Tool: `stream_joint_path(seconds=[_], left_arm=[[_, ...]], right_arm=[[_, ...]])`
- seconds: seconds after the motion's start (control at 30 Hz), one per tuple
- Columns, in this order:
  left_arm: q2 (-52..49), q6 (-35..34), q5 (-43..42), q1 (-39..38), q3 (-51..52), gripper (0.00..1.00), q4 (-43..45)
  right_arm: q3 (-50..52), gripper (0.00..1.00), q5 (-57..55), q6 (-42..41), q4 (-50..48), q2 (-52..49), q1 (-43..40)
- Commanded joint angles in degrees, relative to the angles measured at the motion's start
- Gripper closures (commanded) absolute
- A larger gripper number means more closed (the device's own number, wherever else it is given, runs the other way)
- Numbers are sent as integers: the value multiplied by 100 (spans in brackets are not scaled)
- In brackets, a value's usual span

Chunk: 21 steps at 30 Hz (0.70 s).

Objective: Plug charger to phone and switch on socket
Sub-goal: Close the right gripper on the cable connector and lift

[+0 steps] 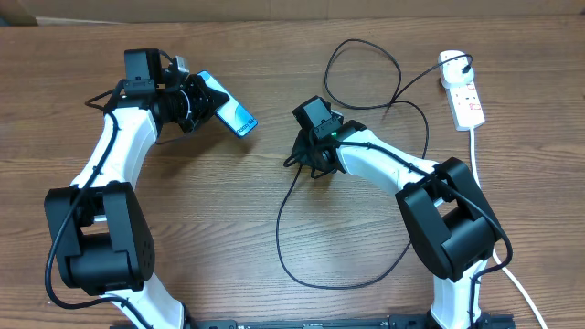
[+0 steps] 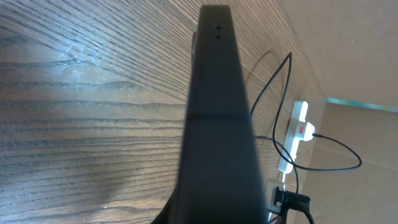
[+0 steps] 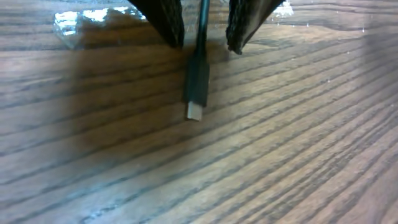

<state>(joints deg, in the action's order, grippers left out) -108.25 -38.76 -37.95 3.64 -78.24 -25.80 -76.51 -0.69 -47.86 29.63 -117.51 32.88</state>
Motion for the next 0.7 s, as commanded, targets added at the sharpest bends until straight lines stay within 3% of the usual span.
stream_joint_path(seconds=[0.0, 0.17, 0.53, 0.67], left_arm=[[142, 131, -212, -28, -68, 96, 17], [142, 129, -216, -28, -68, 96, 11], [142, 129, -216, -28, -68, 96, 11], [142, 129, -219, -28, -68, 96, 11]], right_arm=[[-63, 83, -278, -35, 2, -146, -55], [-173, 96, -457, -2, 385, -146, -192], [-352, 95, -306, 422, 1410, -144, -597], [-350, 85, -378, 422, 1508, -144, -597]])
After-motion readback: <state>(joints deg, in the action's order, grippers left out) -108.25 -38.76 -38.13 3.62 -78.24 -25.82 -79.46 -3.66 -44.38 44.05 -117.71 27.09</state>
